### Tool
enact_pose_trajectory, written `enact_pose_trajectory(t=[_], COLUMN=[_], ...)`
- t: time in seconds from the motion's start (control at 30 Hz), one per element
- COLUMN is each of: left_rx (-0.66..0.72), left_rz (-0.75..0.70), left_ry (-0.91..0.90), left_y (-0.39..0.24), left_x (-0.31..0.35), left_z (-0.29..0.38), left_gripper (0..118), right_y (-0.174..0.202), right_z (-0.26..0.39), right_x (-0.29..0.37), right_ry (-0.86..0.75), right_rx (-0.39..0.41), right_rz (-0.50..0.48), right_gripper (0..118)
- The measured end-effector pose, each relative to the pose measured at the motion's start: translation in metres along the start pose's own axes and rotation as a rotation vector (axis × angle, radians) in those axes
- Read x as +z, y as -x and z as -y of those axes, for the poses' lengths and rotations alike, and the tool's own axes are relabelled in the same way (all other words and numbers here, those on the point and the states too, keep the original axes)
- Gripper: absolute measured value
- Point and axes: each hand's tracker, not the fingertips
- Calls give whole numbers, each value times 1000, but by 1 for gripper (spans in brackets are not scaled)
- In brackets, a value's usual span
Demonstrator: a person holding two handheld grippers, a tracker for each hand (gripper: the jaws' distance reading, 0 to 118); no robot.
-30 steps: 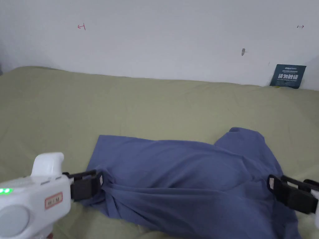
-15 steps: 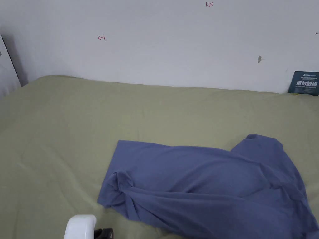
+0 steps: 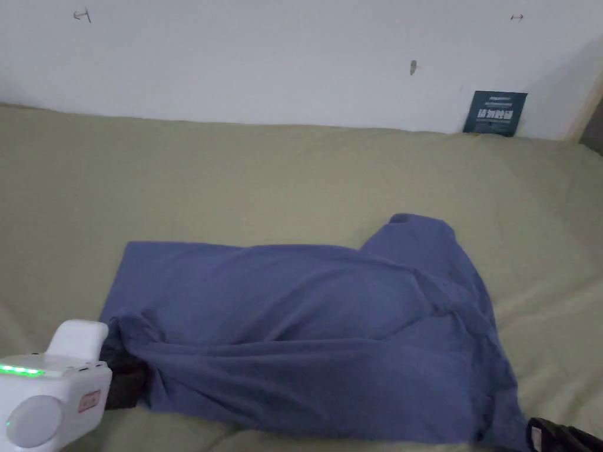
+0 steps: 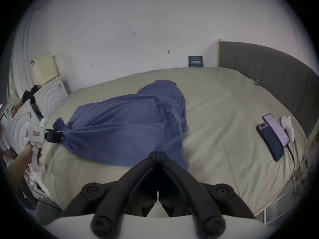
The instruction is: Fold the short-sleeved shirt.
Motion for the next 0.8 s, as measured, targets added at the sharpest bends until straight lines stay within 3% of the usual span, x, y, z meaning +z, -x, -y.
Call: enact_pose_trajectory(t=[0.03, 0.07, 0.13, 0.17, 0.23, 0.43, 0.47, 0.53, 0.57, 0.63, 0.8], left_rx=[33, 29, 29, 47, 46, 47, 63, 123, 146, 162, 218], left_rz=[44, 20, 12, 48, 48, 71, 80, 123, 140, 152, 171], left_ry=[-40, -49, -62, -43, -48, -38, -43, -59, -66, -68, -78], left_y=[0, -1, -2, 1, 3, 13, 15, 23, 28, 35, 17], left_x=[9, 14, 26, 26, 27, 18, 19, 18, 18, 18, 46], left_z=[0, 1, 5, 6, 10, 13, 15, 19, 22, 27, 33], left_gripper=[27, 4, 4, 4, 4, 4, 4, 4, 4, 4, 4], right_y=[-2, -6, -11, -12, -10, -7, -7, -6, -6, 0, -6], right_z=[0, 0, 0, 1, 2, 4, 2, 0, -1, -2, -10], right_x=[-5, -11, -27, -36, -51, -87, -90, -87, -85, -76, -59], right_ry=[28, 44, 111, 148, 170, 176, 189, 199, 177, 112, 73], right_rx=[-5, -14, -3, 14, 52, 59, 64, 79, 101, 128, 86], right_rz=[19, 18, 38, 51, 29, 18, 24, 13, 4, 17, -8], right_gripper=[3, 14, 71, 80, 79, 77, 71, 26, 11, 9, 9])
